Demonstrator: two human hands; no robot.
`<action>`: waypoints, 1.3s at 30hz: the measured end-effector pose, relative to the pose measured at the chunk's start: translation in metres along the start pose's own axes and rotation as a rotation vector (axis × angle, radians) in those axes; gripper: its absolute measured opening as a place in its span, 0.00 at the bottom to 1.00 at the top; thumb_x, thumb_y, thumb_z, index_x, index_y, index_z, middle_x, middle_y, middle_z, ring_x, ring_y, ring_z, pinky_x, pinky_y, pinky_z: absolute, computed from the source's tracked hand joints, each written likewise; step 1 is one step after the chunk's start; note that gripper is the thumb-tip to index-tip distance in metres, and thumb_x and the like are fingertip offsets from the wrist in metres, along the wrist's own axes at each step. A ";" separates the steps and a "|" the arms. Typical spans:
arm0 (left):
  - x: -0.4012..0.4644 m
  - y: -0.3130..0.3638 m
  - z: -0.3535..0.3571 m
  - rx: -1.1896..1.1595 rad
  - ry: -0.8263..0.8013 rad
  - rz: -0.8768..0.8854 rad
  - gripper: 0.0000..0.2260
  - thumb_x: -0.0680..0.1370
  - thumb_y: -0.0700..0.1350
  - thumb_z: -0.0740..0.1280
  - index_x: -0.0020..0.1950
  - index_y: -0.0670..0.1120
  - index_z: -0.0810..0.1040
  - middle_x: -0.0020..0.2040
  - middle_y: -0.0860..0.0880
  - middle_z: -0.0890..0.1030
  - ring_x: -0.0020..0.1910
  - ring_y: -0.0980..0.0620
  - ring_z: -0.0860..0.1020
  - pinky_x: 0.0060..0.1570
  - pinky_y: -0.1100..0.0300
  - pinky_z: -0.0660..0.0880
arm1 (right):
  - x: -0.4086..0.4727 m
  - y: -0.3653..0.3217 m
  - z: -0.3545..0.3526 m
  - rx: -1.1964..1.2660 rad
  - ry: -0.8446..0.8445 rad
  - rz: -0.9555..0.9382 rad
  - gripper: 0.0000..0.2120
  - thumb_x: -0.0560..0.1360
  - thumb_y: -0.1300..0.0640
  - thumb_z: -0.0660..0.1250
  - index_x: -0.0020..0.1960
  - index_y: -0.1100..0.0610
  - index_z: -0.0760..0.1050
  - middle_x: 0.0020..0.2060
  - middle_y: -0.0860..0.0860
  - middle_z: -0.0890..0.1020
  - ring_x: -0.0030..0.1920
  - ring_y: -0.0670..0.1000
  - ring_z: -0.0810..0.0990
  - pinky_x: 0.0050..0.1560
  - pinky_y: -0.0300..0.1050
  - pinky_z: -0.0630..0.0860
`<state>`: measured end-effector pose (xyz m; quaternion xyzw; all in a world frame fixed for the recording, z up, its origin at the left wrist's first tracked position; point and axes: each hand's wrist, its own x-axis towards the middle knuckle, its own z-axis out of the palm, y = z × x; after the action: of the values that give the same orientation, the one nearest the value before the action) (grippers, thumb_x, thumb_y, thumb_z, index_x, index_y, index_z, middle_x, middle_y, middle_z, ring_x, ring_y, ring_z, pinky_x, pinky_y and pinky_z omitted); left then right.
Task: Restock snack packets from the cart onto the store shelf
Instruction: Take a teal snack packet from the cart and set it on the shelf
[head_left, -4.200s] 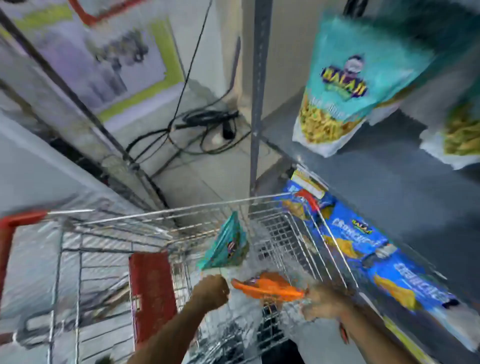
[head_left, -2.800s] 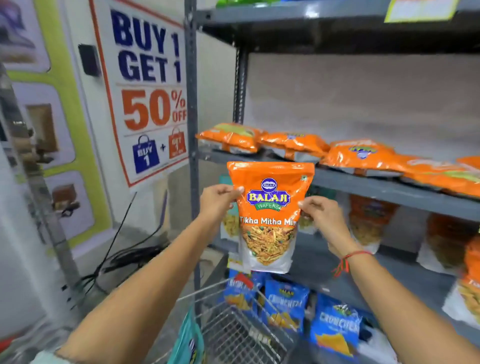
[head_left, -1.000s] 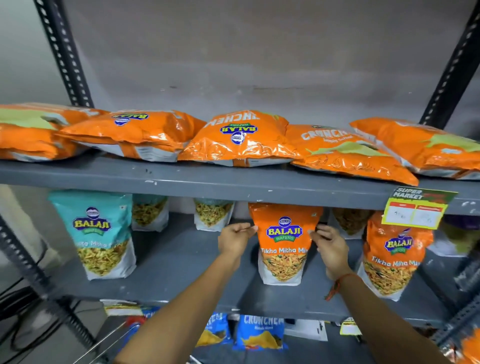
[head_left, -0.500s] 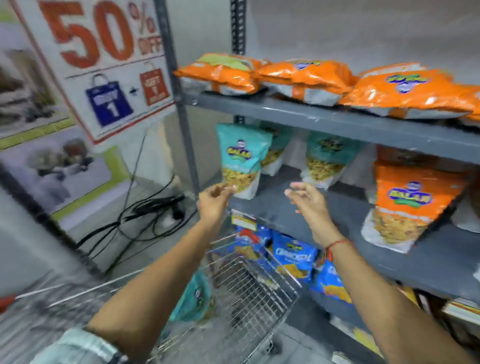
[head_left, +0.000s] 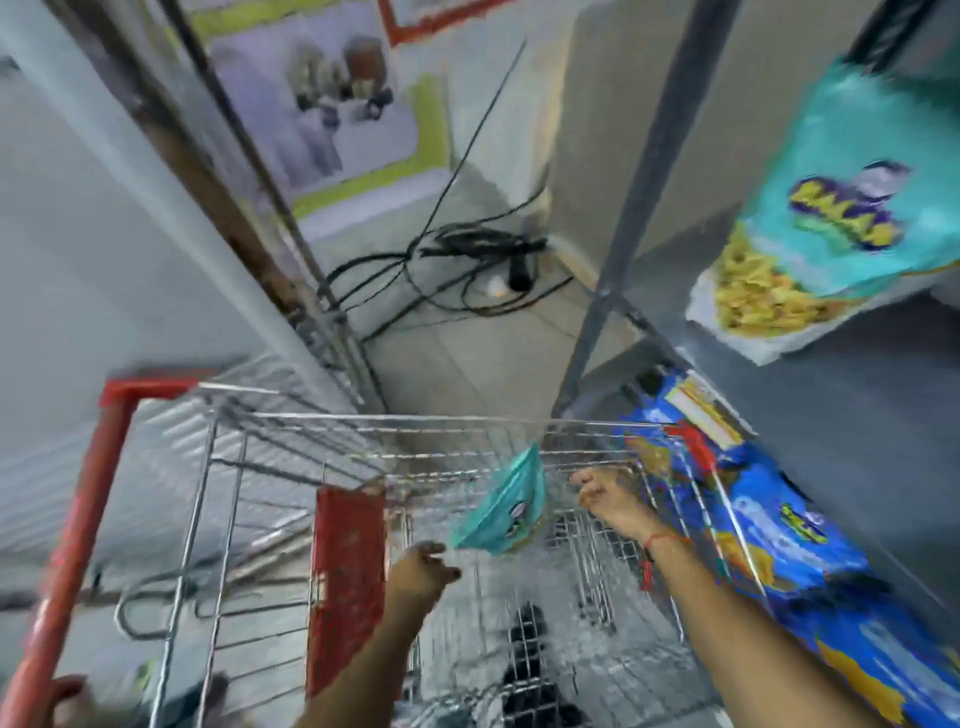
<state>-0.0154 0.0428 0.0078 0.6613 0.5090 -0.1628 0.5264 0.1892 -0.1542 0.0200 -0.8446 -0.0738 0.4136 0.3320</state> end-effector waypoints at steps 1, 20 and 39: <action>0.000 0.003 0.007 0.003 -0.036 -0.030 0.16 0.67 0.38 0.76 0.53 0.40 0.78 0.35 0.47 0.78 0.32 0.59 0.81 0.34 0.65 0.75 | 0.017 0.001 0.007 -0.039 -0.048 0.000 0.19 0.75 0.66 0.62 0.65 0.61 0.69 0.62 0.61 0.76 0.62 0.61 0.75 0.61 0.47 0.72; 0.015 0.013 0.064 -0.130 0.292 0.076 0.06 0.74 0.45 0.70 0.45 0.42 0.82 0.40 0.44 0.85 0.39 0.46 0.82 0.36 0.55 0.76 | 0.045 0.045 0.033 0.013 0.143 -0.191 0.07 0.69 0.59 0.73 0.36 0.61 0.80 0.33 0.55 0.84 0.35 0.53 0.82 0.40 0.51 0.80; -0.188 0.245 0.014 -0.192 -0.286 1.175 0.19 0.70 0.56 0.67 0.37 0.39 0.78 0.32 0.44 0.80 0.33 0.53 0.72 0.36 0.53 0.70 | -0.314 -0.063 -0.107 0.344 0.984 -0.375 0.09 0.69 0.59 0.73 0.33 0.61 0.79 0.21 0.46 0.80 0.24 0.39 0.75 0.32 0.41 0.72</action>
<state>0.1153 -0.0457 0.2732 0.7527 -0.0043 0.1142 0.6483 0.0757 -0.2844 0.3098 -0.8442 0.0097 -0.0900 0.5283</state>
